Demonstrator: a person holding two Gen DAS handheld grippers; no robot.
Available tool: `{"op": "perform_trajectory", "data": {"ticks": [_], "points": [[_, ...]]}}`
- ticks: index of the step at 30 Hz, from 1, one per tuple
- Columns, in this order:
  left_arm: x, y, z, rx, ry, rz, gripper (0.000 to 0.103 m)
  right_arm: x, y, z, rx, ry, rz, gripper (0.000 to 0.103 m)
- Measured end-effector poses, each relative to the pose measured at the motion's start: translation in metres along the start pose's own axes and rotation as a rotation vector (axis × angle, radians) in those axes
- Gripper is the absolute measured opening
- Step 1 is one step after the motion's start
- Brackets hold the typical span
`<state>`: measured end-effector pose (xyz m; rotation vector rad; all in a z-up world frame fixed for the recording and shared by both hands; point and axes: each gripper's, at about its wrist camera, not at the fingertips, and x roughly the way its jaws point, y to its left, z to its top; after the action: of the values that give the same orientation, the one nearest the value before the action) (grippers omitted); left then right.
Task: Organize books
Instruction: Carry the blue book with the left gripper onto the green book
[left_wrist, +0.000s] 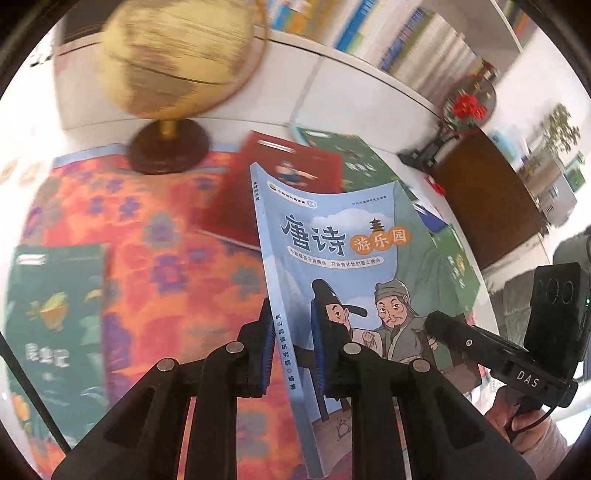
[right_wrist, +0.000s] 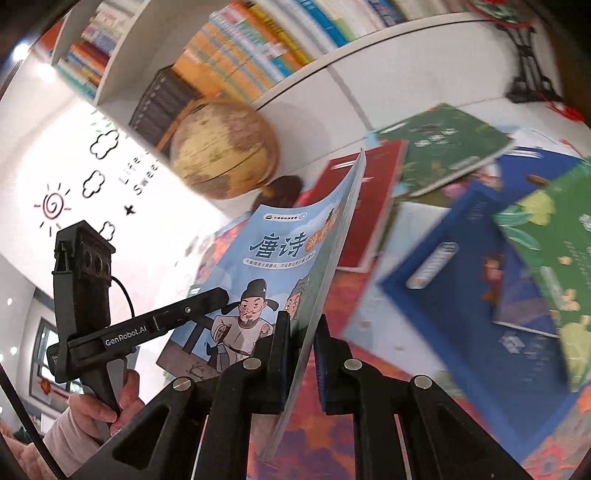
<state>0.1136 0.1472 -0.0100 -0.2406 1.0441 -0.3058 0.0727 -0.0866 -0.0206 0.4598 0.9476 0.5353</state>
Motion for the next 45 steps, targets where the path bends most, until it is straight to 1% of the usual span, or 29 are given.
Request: {"op": "perform_trajectory", "data": {"ticks": [4, 7, 9, 11, 13, 19, 23, 26, 31, 32, 34, 37, 41, 45], "points": [[-0.025, 0.038, -0.005, -0.050, -0.028, 0.031, 0.015, 0.027, 0.036, -0.001, -0.033, 0.029, 0.039, 0.012], [-0.040, 0.069, -0.011, -0.091, -0.039, 0.054, 0.015, 0.054, 0.063, -0.006, -0.047, 0.073, 0.064, 0.012], [-0.048, 0.093, -0.017, -0.124, -0.040, 0.077, 0.015, 0.073, 0.085, -0.012, -0.086, 0.100, 0.064, 0.013], [-0.056, 0.115, -0.024, -0.165, -0.047, 0.092, 0.015, 0.089, 0.103, -0.018, -0.091, 0.120, 0.086, 0.013], [-0.065, 0.132, -0.029, -0.183, -0.053, 0.105, 0.015, 0.107, 0.120, -0.024, -0.101, 0.143, 0.101, 0.013], [-0.082, 0.180, -0.034, -0.232, -0.056, 0.152, 0.015, 0.149, 0.155, -0.034, -0.134, 0.192, 0.119, 0.013], [-0.086, 0.211, -0.039, -0.267, -0.056, 0.160, 0.015, 0.177, 0.175, -0.043, -0.126, 0.218, 0.111, 0.014], [-0.088, 0.231, -0.043, -0.297, -0.061, 0.161, 0.015, 0.191, 0.182, -0.049, -0.113, 0.227, 0.109, 0.014], [-0.078, 0.250, -0.048, -0.307, -0.029, 0.170, 0.016, 0.212, 0.184, -0.062, -0.082, 0.249, 0.067, 0.014], [-0.074, 0.252, -0.049, -0.304, -0.015, 0.173, 0.019, 0.215, 0.186, -0.064, -0.075, 0.251, 0.055, 0.014], [-0.066, 0.254, -0.051, -0.291, 0.015, 0.186, 0.020, 0.220, 0.187, -0.069, -0.079, 0.258, 0.027, 0.014], [-0.058, 0.255, -0.054, -0.277, 0.036, 0.201, 0.024, 0.224, 0.185, -0.073, -0.066, 0.262, -0.009, 0.014], [-0.057, 0.257, -0.056, -0.281, 0.026, 0.219, 0.027, 0.232, 0.184, -0.073, -0.041, 0.282, -0.031, 0.015], [-0.060, 0.260, -0.056, -0.267, 0.034, 0.260, 0.026, 0.234, 0.183, -0.074, -0.038, 0.279, -0.054, 0.018]]}}
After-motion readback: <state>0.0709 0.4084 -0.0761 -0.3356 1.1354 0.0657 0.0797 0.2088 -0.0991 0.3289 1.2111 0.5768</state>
